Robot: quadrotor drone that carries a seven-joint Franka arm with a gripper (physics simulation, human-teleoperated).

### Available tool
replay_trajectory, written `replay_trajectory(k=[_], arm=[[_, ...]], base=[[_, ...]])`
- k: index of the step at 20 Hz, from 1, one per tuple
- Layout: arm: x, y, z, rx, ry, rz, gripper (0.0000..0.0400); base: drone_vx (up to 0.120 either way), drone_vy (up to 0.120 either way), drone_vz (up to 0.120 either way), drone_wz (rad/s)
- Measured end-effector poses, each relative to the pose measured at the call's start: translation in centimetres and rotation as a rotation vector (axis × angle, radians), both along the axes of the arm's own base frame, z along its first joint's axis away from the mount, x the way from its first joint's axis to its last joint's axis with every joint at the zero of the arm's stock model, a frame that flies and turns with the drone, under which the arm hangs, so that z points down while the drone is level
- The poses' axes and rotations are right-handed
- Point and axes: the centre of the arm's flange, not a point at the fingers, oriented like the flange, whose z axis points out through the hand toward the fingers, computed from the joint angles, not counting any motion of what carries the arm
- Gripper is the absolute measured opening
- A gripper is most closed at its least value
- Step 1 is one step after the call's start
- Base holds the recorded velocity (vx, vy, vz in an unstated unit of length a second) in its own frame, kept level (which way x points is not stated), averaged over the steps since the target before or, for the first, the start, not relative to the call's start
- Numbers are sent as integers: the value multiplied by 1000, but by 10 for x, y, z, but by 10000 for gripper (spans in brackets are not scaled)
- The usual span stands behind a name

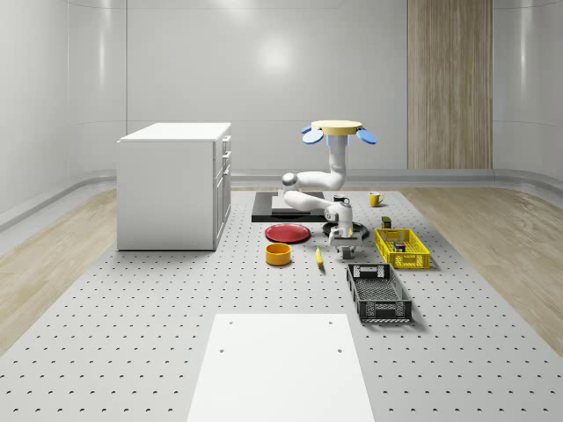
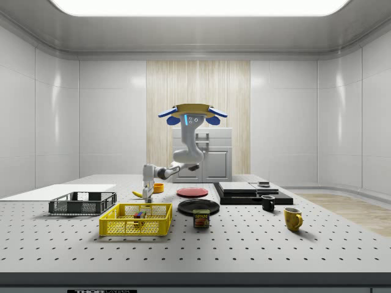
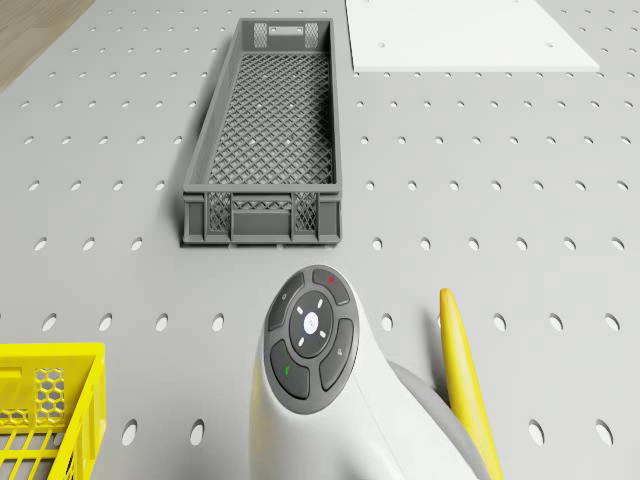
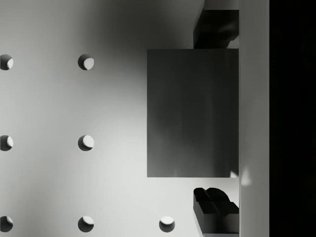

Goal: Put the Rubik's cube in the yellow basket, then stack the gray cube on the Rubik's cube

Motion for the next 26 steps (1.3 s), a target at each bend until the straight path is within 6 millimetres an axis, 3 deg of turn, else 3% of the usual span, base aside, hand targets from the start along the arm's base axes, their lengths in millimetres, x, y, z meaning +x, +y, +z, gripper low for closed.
replay_trajectory(k=[4, 8, 12, 19, 26], arm=[[-1, -2, 6, 0, 0, 0, 400], [-1, -3, 9, 0, 0, 0, 315], [-1, -3, 10, 0, 0, 0, 274], [-1, -3, 8, 0, 0, 0, 254], [-1, -3, -18, 0, 0, 0, 251]], base=[[0, 0, 0, 0], [0, 0, 0, 0], [0, 0, 0, 0], [0, 0, 0, 0], [0, 0, 0, 0]])
